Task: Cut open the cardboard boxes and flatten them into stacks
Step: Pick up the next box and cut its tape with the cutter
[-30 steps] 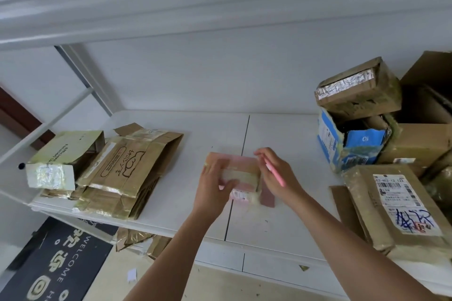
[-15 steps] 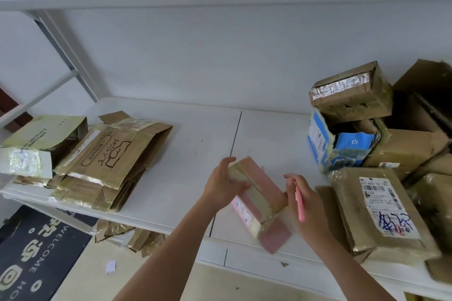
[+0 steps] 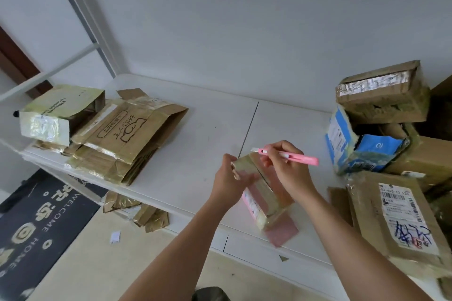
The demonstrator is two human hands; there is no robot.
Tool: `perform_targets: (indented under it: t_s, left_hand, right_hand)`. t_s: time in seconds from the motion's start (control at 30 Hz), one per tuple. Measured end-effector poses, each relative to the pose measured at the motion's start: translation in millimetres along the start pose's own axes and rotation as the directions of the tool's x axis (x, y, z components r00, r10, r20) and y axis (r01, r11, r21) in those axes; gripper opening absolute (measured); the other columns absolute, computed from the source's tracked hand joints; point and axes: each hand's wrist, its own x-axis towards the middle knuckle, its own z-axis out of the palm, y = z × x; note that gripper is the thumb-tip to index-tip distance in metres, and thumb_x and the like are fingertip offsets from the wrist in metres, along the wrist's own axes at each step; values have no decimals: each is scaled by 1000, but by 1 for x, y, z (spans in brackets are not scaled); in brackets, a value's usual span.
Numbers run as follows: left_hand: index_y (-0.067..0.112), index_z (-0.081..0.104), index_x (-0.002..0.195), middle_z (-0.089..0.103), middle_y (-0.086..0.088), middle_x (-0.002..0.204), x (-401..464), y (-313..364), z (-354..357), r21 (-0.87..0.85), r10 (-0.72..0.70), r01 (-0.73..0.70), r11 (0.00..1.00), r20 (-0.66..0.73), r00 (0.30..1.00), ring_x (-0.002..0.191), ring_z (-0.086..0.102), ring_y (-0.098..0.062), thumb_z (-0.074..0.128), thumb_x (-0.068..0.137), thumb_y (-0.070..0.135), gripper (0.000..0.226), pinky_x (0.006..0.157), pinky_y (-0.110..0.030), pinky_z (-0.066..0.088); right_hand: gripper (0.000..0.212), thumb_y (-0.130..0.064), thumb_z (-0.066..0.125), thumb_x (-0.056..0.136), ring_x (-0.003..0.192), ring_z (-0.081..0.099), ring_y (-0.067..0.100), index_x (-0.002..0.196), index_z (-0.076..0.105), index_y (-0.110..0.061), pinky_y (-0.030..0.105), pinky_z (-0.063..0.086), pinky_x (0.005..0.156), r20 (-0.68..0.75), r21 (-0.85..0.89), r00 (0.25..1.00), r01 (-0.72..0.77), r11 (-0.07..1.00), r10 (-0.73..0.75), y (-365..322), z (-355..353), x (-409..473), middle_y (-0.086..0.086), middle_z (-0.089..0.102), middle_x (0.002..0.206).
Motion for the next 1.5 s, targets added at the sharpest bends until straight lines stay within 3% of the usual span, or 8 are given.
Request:
perform_targets:
  t_s: [0.2,0.53,0.9,1.03,1.2,1.3,1.4,1.5]
  left_hand:
    - [20,44,114,66,-10,104,-5,-6,4,-37,-5,2,999,-61,998,101,65,-29,64,94,24,28,79,-37,52]
    - [19,43,111,66,-12,110,-6,7,2,40,-17,19,999,-68,998,99,65,-30,61,95,25,25,77,-39,52]
    - [11,41,120,56,-4,114,-10,16,-2,124,-36,42,991,-51,998,94,56,-20,60,96,28,34,76,-27,41]
    - [11,40,118,52,1,102,-10,18,1,139,-24,32,990,-56,998,86,55,-17,60,96,28,34,72,-28,42]
    - [13,38,114,48,10,89,-9,19,3,161,-29,42,986,-83,996,77,51,-8,59,96,30,32,66,-28,45]
    - [12,38,109,52,2,97,-7,24,5,186,-54,73,980,-110,993,79,51,-13,61,95,33,35,75,-33,47]
    - [12,37,119,49,-6,120,-3,32,13,442,-5,62,895,-131,991,108,50,-25,54,95,28,34,90,-39,44]
    - [29,29,146,23,5,154,-1,34,20,586,251,-251,771,83,964,144,21,-19,42,93,9,58,117,-41,22]
  right_hand:
    - [10,-8,63,93,88,71,11,85,62,-3,29,56,75,26,-106,999,47,993,-44,16,4,-4,-3,75,94]
    - [4,-1,62,92,89,67,1,89,61,-4,13,50,74,241,-310,931,343,887,-275,18,3,0,-1,71,97]
    - [20,-6,59,92,62,52,17,75,50,-11,33,41,55,409,-407,904,300,863,-122,11,-33,-31,3,55,68]
    - [21,-13,59,97,66,61,4,78,53,-6,14,40,55,425,-345,898,276,897,-113,5,-65,-72,2,59,71]
    - [25,-30,60,91,59,53,3,72,53,-16,15,35,54,346,-340,932,233,911,-109,-4,-88,-94,-7,57,66]
    - [27,-41,63,83,52,52,7,70,57,-18,18,35,48,156,-303,982,148,941,-104,-5,-107,-106,1,58,62]
    - [17,-16,71,89,63,66,21,83,60,-5,29,51,50,-127,-159,985,94,983,-114,1,-117,-108,9,68,73]
    - [10,0,68,86,67,70,22,83,60,6,23,55,58,-315,-44,945,81,996,-91,6,-112,-105,14,72,77]
